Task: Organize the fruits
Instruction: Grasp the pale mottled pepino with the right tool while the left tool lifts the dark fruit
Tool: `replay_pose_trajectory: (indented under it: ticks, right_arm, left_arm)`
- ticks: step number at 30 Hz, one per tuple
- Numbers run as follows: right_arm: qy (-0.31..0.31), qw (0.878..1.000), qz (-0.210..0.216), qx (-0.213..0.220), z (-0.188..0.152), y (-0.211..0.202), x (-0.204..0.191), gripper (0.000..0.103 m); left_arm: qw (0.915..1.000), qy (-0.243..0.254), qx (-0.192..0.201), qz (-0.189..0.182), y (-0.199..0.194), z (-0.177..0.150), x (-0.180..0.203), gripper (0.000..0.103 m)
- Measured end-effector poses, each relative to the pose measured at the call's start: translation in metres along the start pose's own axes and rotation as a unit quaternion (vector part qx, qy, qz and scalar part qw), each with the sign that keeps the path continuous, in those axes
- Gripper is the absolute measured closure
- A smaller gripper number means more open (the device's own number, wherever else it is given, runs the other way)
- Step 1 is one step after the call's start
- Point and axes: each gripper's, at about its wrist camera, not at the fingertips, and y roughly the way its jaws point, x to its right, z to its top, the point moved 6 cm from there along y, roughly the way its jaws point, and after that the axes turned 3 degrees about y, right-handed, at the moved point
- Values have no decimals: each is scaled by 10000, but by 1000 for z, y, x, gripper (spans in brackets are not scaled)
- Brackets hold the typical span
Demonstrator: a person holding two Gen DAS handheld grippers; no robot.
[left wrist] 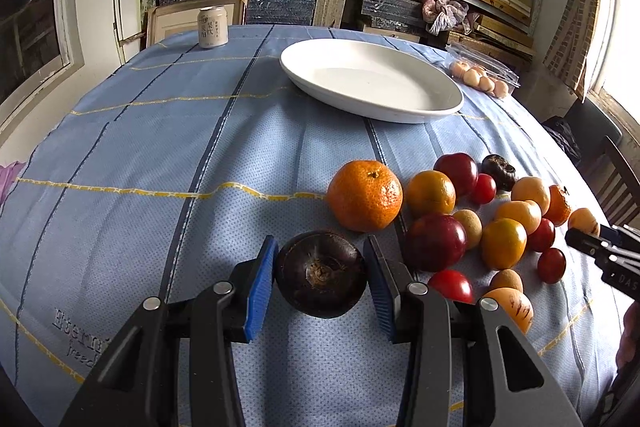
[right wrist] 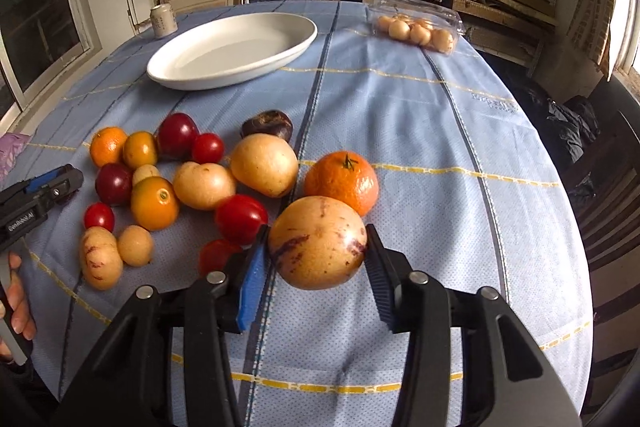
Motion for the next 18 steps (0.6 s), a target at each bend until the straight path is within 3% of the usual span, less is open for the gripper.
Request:
replay_pose_trajectory:
  ticks: [6, 12, 18]
  right_arm:
    - [-170, 9995, 102, 225, 34, -17, -5, 58]
    - [-149, 9987, 245, 420, 73, -21, -5, 58]
    - [-123, 9981, 535, 263, 121, 8, -16, 58]
  left_arm:
    - [9998, 73, 166, -54, -16, 28, 2, 59]
    - [9975, 324, 625, 20, -15, 94, 8, 59]
    - [9990, 234, 388, 16, 27, 142, 5, 59]
